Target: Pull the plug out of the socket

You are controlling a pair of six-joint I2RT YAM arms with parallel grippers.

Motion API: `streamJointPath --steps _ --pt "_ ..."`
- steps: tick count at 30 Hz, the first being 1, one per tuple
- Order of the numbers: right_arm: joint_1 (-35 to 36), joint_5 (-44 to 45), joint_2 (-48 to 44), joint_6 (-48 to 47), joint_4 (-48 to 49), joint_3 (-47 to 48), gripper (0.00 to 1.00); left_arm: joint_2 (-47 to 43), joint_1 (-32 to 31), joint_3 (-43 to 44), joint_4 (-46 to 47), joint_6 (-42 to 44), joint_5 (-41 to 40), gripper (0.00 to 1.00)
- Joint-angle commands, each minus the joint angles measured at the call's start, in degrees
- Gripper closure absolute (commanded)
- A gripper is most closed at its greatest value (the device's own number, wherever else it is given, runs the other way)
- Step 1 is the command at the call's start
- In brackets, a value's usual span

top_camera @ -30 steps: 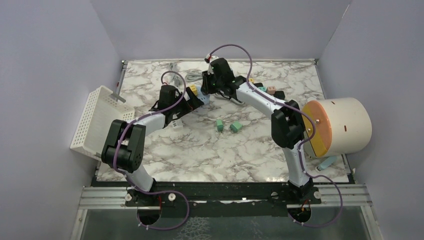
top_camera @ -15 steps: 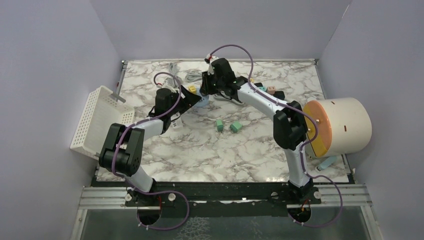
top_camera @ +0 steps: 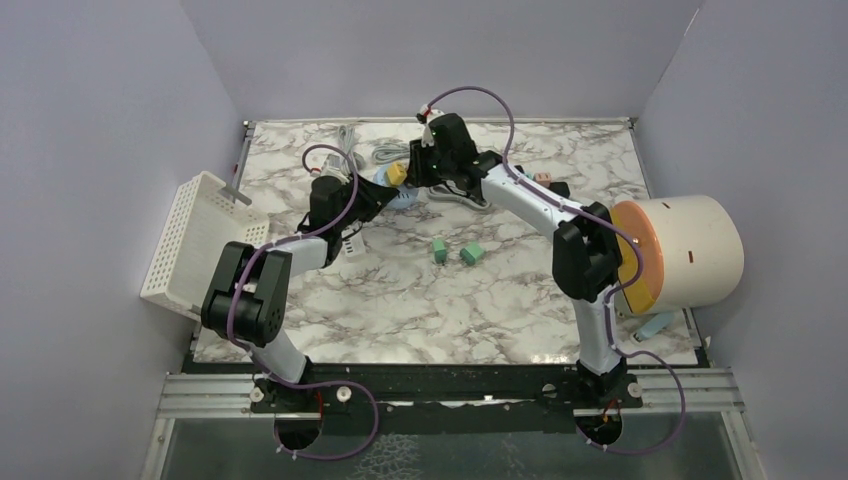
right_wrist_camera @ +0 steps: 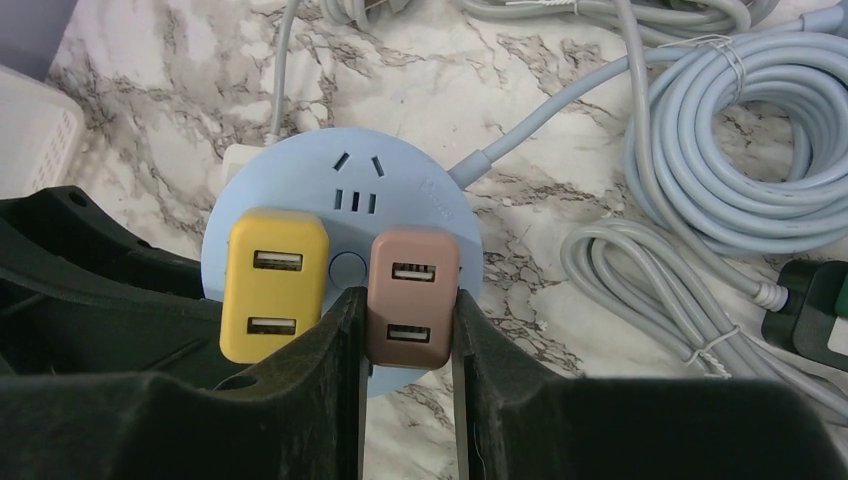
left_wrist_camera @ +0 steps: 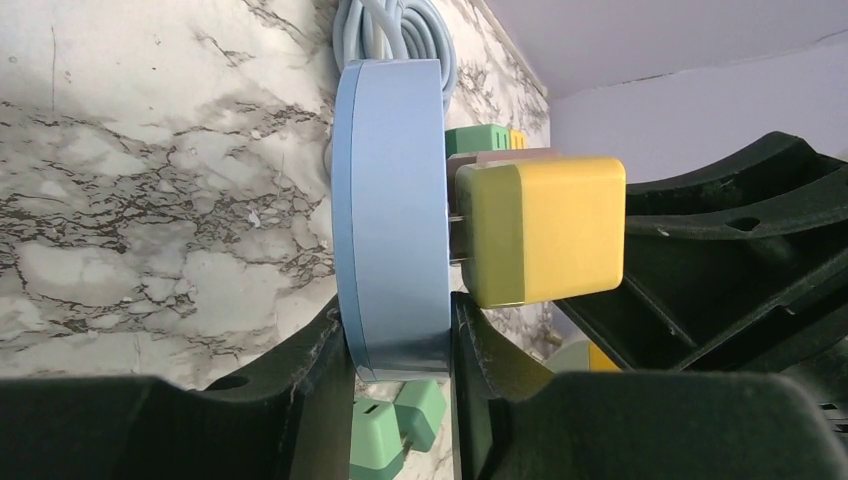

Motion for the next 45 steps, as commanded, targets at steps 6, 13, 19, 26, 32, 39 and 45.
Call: streamJointPath --steps 6,13,19,26,32,39,45 --pt "-5.1 -23.2 -13.1 9.1 15.0 -7.9 0.99 0.5 -0.3 -1.0 1.8 0.5 -3.5 1.0" --pt "-13.1 -39.8 -16.6 17.4 26.1 -17.6 0.99 -0.3 0.5 -1.7 1.7 1.5 -4.8 1.0" --pt "-11.8 -31.2 -18.4 7.3 10.6 -13.9 0.99 0.5 0.8 -1.1 1.4 2.1 -5.0 1.0" --pt "-11.1 -36.4 -19.8 -9.3 -2.2 -21.1 0.99 -0.1 3.4 2.4 -1.6 7.4 -1.7 1.0" --pt "-5.4 -38.3 -15.3 -18.4 -10.5 -22.4 0.99 -0.5 6.1 7.0 -8.4 13.1 0.7 1.0" --pt "-0.4 -39.3 -3.8 -18.0 -11.4 -17.4 0.94 0.3 6.7 11.9 -15.9 19.3 4.0 1.0" --pt "-0.1 -38.3 2.2 -16.9 -9.5 -15.2 0.83 -0.4 6.8 13.2 -20.2 22.5 3.9 1.0"
